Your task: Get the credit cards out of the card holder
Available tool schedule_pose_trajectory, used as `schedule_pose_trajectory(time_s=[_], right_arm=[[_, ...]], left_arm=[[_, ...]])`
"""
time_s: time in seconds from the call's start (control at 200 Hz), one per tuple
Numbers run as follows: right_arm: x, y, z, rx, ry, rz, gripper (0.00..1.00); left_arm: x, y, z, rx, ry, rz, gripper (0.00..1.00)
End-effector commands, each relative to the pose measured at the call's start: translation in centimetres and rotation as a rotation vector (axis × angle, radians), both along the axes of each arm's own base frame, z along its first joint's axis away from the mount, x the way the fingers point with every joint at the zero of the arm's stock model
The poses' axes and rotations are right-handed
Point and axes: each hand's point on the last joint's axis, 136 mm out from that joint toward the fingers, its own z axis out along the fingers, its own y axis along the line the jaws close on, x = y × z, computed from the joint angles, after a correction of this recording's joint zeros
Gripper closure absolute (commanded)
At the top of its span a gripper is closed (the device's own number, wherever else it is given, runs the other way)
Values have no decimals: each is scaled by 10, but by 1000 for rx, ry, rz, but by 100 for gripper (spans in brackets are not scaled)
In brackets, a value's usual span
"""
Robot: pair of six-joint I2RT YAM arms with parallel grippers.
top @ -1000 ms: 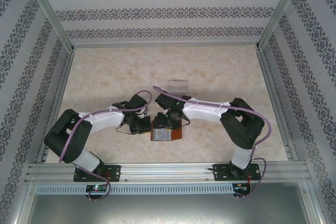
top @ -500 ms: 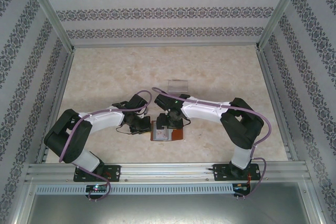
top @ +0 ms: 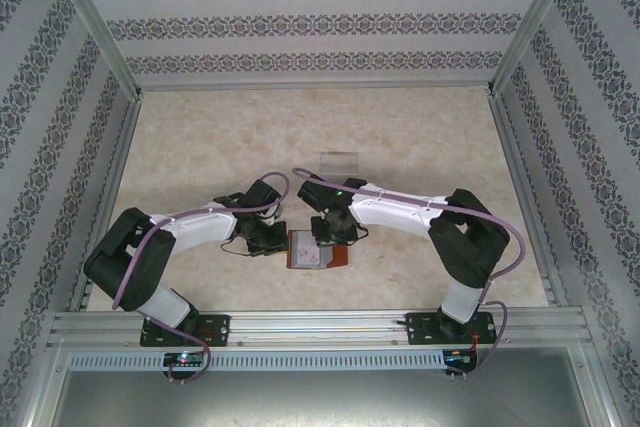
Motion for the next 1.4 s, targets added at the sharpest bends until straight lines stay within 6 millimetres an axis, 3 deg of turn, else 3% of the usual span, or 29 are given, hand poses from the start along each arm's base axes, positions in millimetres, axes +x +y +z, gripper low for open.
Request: schedule_pose_trajectory(time_s=[0.0,0.095,0.34,0.67,0.999,1.104,1.239,1.394], right_arm=[[-2,-18,-2,-62,-16,29,84],[-1,-21,-5,-77,-18,45,80],[1,-40,-4,-169,-49,64,58],[0,-52,5,-195,-76,64,54],[2,-25,40,22,-112,27,65],[0,-8,49,133,-104,17,67],[-1,18,44,295,-50,-15,69],[-2,27,24,365,16,-51,71]], left_arm=[[-8,2,-4,17,24,-13,92],[-6,0,2,6,21,-11,92],[8,-10,34,-39,-40,2,91],[18,-27,50,-78,-53,-12,90],[18,-45,35,-90,-21,-40,91],[16,-47,28,-89,-8,-43,92],[15,-47,22,-79,3,-48,92],[12,-42,15,-52,13,-44,92]])
